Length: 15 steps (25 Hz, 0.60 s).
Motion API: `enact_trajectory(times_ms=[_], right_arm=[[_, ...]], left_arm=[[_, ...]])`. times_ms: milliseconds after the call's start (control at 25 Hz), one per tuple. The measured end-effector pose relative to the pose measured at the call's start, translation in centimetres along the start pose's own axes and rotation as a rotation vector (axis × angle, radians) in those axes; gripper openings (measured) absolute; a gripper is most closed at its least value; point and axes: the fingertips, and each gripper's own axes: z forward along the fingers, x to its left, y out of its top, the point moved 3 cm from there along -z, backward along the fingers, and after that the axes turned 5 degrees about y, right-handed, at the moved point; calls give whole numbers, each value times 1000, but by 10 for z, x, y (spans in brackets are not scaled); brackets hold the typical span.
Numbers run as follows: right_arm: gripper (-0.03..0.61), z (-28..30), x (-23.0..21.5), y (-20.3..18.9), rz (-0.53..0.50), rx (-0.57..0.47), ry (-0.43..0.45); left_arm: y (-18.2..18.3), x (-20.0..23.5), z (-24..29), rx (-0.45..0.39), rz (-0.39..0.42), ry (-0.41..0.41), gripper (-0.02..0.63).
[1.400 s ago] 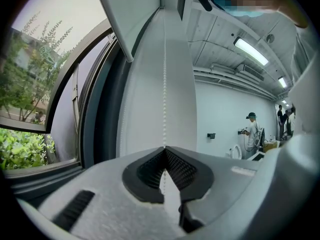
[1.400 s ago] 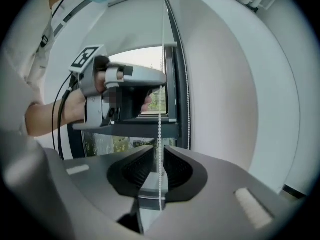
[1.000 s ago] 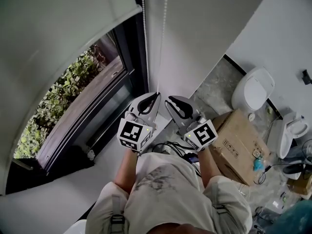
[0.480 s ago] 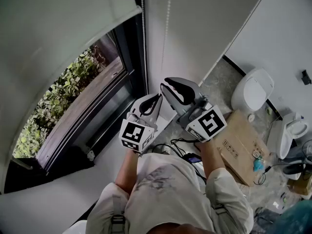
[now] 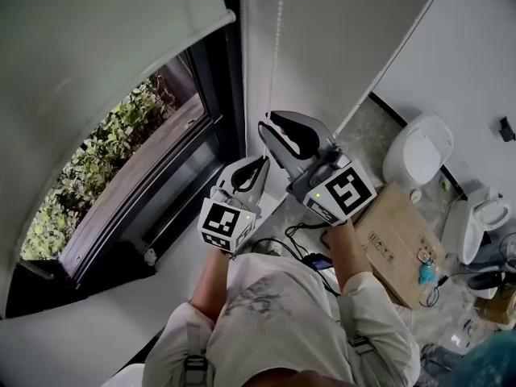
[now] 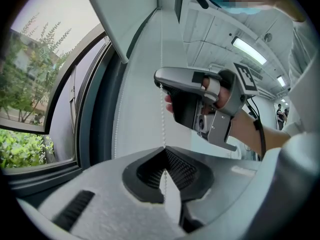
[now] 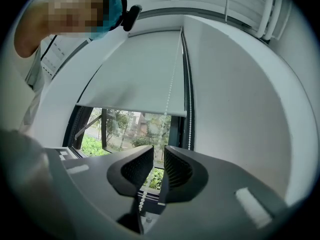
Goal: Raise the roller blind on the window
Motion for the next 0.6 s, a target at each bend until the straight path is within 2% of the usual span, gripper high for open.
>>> enact_trajectory(times_ms=[80, 240, 600], right_arm=[[73, 1, -1, 5, -2, -7, 1], [14, 1, 0, 7, 4, -1, 23], [11, -3, 1, 3, 30, -17, 18]], left_arm=[[0, 0, 1, -2, 0, -1, 8], [0, 0, 3, -6, -1, -3, 8], [-4, 1, 2, -1, 1, -3, 8]])
